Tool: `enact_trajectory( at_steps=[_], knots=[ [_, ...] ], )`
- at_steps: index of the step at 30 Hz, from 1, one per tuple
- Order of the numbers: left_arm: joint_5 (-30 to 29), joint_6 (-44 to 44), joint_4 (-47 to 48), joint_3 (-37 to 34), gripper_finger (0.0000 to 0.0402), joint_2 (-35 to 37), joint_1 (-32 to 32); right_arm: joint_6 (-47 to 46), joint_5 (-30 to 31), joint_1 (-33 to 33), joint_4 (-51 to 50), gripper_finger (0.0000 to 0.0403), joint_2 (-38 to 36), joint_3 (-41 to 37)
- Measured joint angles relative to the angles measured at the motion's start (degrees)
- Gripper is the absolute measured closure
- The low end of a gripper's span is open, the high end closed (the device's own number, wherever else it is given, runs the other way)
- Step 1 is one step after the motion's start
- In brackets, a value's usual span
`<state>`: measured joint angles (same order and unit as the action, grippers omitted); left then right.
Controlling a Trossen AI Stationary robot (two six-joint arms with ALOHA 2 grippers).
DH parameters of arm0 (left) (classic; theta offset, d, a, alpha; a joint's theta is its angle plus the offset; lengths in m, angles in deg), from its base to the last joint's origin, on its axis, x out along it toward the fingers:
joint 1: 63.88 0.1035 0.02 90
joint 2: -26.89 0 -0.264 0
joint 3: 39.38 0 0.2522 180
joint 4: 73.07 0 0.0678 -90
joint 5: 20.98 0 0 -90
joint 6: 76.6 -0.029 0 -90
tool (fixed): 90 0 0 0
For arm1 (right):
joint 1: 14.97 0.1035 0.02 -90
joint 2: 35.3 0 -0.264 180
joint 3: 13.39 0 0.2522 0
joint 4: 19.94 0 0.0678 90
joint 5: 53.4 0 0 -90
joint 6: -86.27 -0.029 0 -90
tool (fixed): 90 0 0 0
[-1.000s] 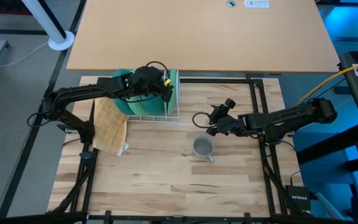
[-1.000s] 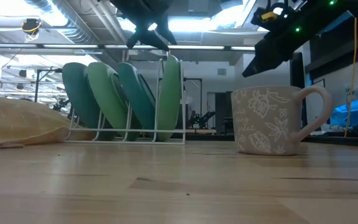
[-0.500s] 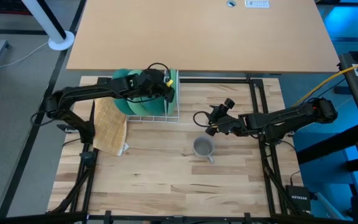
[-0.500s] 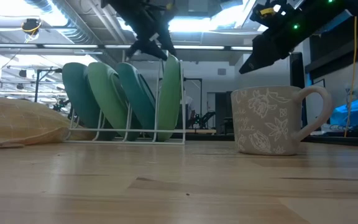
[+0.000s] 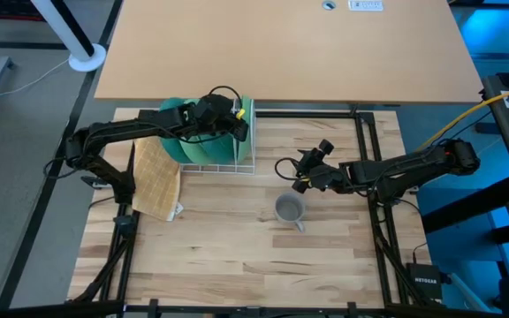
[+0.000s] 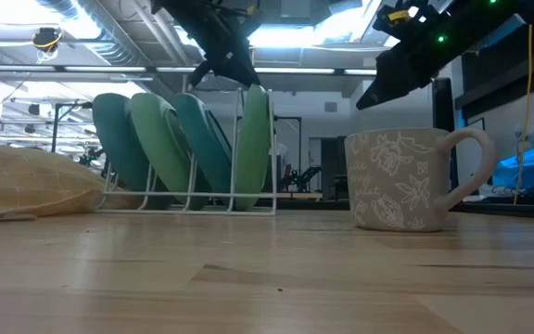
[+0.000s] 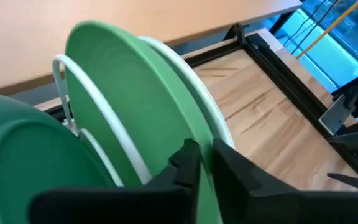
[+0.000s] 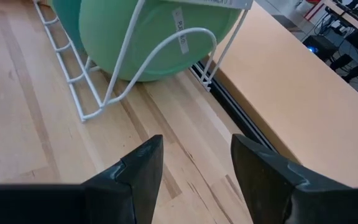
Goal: Sort dishes
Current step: Put the green plate into the dish rack
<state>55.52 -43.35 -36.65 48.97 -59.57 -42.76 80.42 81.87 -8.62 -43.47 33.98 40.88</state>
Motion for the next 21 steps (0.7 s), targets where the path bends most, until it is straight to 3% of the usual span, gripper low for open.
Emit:
enact_trajectory(
  at_steps=[3,10,21],
  knots=[
    [0.0,0.3,-0.8,0.0,0.0395,0.1,0.0,-0.2,-2.3,0.0,1.6,0.0207,0.0,0.0],
    [0.3,1.0,-2.7,0.0,0.0399,0.1,0.0,-0.3,-7.5,0.0,12.3,0.0207,1.9,0.0],
    [1.1,2.8,-2.7,0.0,0.0401,0.1,0.0,0.0,-8.0,0.0,29.1,0.0207,13.5,0.0]
  ],
)
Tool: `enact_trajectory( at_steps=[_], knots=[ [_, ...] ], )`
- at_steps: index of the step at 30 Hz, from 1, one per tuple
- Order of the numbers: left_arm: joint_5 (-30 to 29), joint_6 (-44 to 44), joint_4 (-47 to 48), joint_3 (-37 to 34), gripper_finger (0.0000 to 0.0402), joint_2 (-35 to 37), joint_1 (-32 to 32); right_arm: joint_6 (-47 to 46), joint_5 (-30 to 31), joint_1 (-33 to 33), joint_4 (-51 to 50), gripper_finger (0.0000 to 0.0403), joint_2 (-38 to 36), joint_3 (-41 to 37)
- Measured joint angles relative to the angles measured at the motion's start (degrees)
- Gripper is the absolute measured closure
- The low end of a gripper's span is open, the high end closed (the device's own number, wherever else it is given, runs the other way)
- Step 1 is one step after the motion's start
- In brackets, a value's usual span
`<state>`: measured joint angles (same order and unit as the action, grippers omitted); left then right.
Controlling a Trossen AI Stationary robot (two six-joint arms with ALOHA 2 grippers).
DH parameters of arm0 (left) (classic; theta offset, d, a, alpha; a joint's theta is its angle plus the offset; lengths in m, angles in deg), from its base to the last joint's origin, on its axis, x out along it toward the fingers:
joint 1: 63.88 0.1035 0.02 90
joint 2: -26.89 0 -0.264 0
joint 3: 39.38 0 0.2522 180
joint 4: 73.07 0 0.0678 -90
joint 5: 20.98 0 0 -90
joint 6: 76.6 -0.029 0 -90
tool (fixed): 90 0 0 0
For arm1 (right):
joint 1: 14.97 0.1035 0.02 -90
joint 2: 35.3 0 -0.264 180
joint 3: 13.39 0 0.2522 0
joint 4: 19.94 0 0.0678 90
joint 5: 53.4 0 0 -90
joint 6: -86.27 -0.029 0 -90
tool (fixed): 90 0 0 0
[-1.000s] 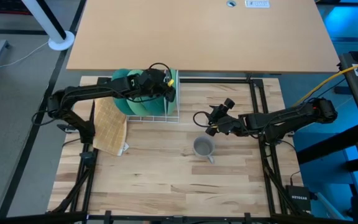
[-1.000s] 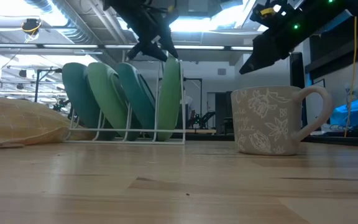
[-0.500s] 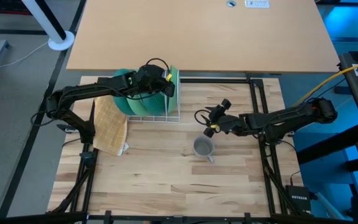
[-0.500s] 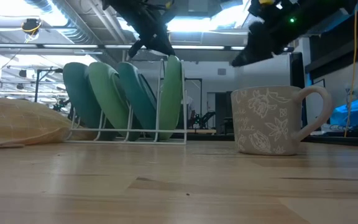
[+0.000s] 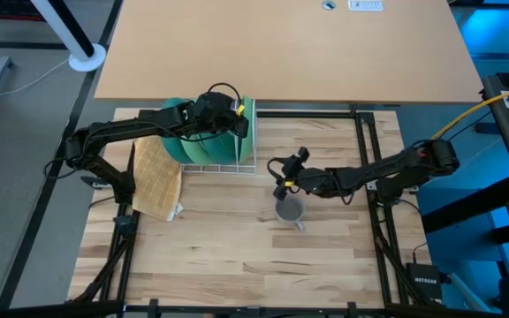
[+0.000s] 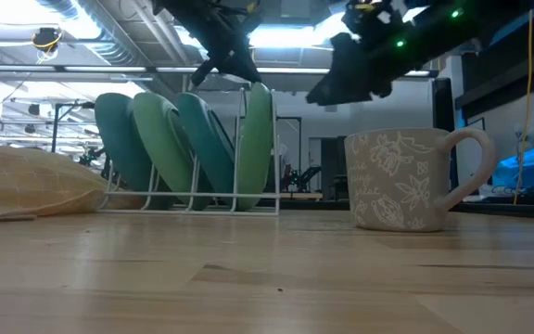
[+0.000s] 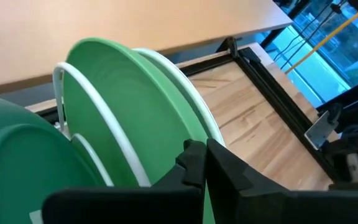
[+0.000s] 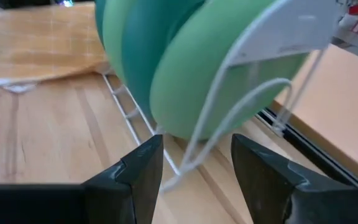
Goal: Sort dishes
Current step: Put the green plate into the dish rack
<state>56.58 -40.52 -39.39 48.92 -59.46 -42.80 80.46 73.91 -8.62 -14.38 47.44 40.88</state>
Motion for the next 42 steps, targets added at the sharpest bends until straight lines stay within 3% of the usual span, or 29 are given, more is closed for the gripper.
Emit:
enact_trajectory(
  at_steps=[9,14,26,32,36,42],
  knots=[
    [2.0,2.9,0.0,0.0,0.0401,0.0,0.0,0.3,-7.0,0.0,23.8,0.0207,10.5,0.0],
    [2.1,3.5,-0.1,0.0,0.0401,0.0,0.0,0.2,-7.4,0.0,31.3,0.0207,15.1,0.2],
    [2.5,4.4,-2.9,0.0,0.0401,0.0,-0.1,0.2,-9.3,0.0,25.4,0.0207,24.4,13.1],
    [3.3,4.4,-2.8,0.0,0.0401,0.0,-0.1,-0.1,-5.2,0.0,15.7,0.0207,27.2,19.5],
    [3.2,4.1,-2.6,0.0,0.0401,0.0,-0.1,-1.5,-1.9,0.0,13.0,0.0207,27.8,20.7],
    [3.2,4.8,-2.5,0.0,0.0401,0.0,0.0,-1.5,-1.7,0.0,12.5,0.0207,27.8,20.7]
  ],
)
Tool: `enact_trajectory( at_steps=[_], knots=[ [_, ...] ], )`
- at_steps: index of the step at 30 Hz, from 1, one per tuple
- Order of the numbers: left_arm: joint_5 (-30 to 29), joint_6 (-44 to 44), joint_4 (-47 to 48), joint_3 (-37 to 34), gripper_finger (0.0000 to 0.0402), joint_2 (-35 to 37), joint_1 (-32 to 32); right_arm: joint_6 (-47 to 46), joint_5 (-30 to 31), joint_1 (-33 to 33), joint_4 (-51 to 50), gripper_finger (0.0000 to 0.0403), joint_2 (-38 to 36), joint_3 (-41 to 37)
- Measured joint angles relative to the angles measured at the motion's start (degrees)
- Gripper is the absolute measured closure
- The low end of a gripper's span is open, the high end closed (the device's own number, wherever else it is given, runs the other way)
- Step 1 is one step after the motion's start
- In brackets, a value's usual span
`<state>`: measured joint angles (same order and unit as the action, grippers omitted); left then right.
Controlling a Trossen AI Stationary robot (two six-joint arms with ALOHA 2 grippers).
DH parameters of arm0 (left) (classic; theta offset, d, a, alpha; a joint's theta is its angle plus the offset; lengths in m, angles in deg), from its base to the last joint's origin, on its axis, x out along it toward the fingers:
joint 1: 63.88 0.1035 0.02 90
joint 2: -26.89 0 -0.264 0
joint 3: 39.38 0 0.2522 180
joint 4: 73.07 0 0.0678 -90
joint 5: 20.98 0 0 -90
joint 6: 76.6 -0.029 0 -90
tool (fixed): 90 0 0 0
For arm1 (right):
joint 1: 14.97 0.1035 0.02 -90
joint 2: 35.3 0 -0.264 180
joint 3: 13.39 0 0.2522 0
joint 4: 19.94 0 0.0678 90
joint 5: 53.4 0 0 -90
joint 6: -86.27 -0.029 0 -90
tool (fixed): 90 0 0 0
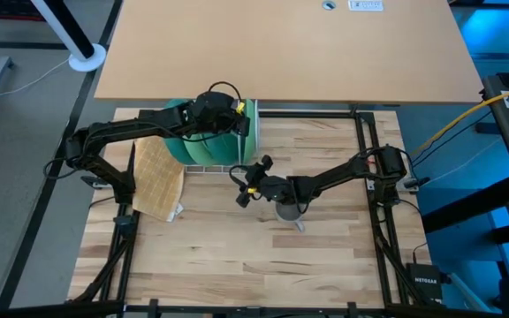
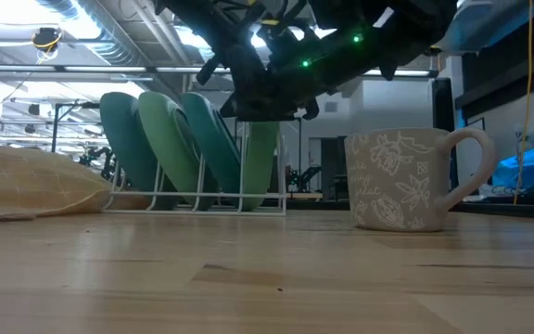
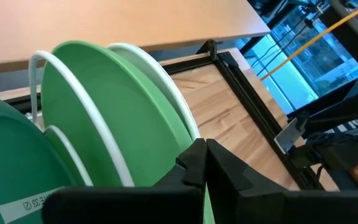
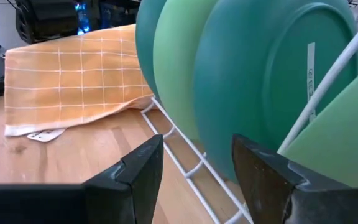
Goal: Sort dishes
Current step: Put the green plate into the dish rack
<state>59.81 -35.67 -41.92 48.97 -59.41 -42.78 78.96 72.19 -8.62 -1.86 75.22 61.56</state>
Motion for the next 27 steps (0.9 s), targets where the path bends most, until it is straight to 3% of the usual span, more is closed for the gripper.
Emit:
enact_trajectory(
  at_steps=[6,17,27],
  knots=[
    [-0.1,-2.8,0.0,0.0,0.0386,0.0,0.1,0.0,0.0,0.0,-1.1,0.0207,0.0,0.0],
    [-0.1,-0.7,1.1,0.0,0.0285,0.0,0.1,-0.1,0.0,0.0,-1.7,0.0207,0.0,0.0],
    [-0.1,-0.8,4.0,0.0,0.0274,-0.3,0.1,-0.1,0.0,0.0,-1.6,0.0207,0.0,0.0]
  ],
)
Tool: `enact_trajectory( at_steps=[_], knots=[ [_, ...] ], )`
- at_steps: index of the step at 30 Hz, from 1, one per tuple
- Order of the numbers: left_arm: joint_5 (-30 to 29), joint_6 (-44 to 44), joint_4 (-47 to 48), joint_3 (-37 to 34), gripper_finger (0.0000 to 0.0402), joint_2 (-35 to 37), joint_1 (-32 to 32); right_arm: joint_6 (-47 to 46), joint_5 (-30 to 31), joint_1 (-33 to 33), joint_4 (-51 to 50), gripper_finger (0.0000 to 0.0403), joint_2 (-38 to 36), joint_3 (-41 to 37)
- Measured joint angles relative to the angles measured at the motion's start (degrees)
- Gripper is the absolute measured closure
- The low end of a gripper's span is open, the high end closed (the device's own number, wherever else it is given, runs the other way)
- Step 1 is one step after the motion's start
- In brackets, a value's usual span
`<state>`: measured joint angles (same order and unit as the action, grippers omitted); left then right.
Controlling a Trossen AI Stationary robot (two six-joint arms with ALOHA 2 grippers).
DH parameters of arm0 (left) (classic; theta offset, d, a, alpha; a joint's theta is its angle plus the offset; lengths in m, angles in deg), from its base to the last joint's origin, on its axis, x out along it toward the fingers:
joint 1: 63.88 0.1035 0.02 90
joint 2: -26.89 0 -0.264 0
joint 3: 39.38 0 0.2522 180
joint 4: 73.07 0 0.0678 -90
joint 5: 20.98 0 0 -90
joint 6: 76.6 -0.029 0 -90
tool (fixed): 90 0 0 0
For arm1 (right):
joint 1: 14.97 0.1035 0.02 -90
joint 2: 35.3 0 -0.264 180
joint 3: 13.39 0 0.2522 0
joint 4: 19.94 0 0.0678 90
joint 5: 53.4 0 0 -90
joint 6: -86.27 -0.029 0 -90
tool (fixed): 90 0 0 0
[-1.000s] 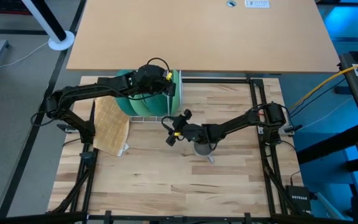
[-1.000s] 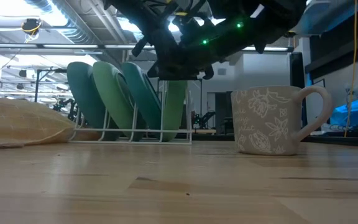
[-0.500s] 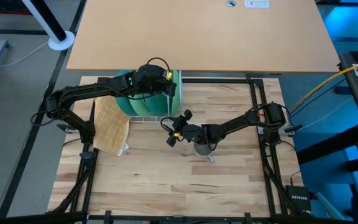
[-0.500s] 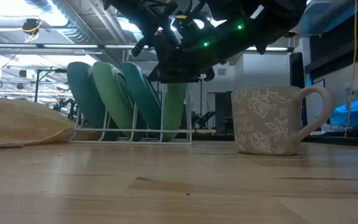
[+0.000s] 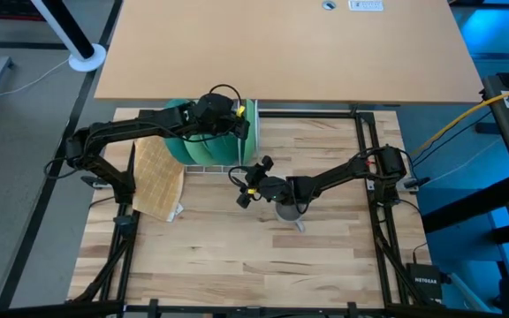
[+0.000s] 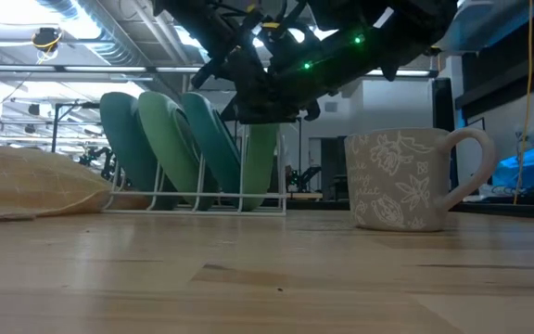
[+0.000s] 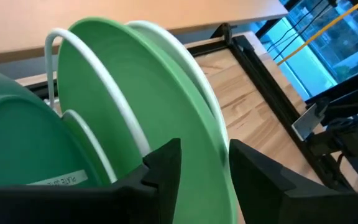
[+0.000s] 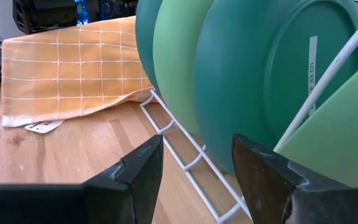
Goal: Sort dishes
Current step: Put the green plate into the dish rack
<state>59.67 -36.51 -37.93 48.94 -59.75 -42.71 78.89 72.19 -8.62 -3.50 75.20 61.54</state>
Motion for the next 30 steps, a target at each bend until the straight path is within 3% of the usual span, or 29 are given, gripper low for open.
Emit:
enact_trajectory(
  at_steps=[12,18,24,30],
  knots=[
    [0.2,0.4,-4.5,0.0,0.0277,-2.9,0.3,0.0,1.3,0.0,-0.3,0.0207,0.0,0.0],
    [0.2,0.5,-4.7,0.0,0.0323,-2.9,0.6,0.0,7.8,-0.3,-0.3,0.0207,0.0,0.0],
    [0.5,1.2,-4.3,-0.1,0.0388,-2.9,0.6,-2.7,8.5,-1.7,-1.5,0.0207,-0.1,0.0],
    [1.6,1.7,-4.1,-0.1,0.0387,-2.9,0.6,-6.5,9.3,-2.7,-4.1,0.0207,-0.1,0.0]
  ],
)
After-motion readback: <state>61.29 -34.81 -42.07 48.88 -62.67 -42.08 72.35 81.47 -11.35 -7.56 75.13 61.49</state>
